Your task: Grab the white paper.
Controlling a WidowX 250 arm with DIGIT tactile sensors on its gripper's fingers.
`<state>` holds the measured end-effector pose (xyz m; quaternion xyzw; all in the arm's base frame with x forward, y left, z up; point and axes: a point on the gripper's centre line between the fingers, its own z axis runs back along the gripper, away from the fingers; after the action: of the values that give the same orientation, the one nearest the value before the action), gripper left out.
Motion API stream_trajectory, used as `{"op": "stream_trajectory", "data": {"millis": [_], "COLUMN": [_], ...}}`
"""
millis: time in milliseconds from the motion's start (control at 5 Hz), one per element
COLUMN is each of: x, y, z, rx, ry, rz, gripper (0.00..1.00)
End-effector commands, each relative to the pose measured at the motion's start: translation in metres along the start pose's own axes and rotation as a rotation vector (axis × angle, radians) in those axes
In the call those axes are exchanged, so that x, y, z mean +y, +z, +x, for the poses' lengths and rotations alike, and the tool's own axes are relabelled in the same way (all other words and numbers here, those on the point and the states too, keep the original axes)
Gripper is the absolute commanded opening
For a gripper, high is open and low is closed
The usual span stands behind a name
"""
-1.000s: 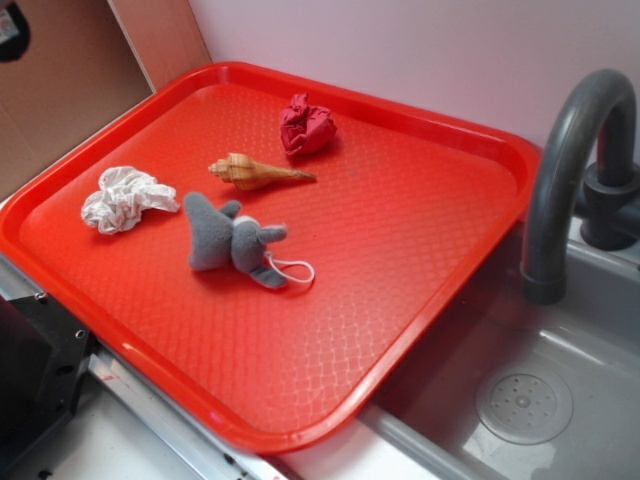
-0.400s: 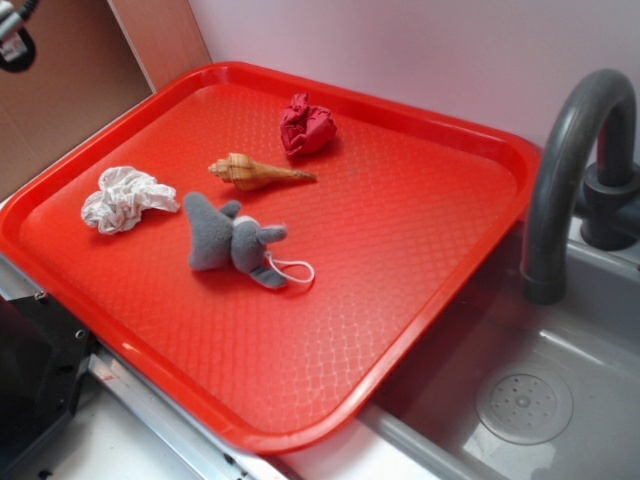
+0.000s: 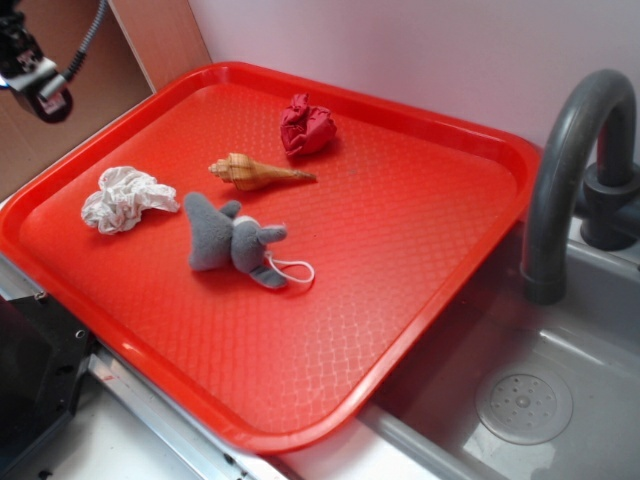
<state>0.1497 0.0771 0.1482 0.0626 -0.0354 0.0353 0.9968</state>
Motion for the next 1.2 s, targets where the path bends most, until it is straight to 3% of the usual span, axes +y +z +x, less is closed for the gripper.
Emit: {"op": "stream_trajectory", "data": {"millis": [0,200,600,1000], "x": [-0.002,-0.006,-0.008,0.010], "y": [-0.031,-0.056,-0.091,-0.107], "z": [0.018,0.023,0.021,0.016], "rx": [0.032,0.090,0.155,0.195], "ry": [-0.018,-0.033,-0.127,-0.073], "rz": [0.033,0.041,-0.032,0.012], "gripper": [1.00,1.00,1.00,1.00]}}
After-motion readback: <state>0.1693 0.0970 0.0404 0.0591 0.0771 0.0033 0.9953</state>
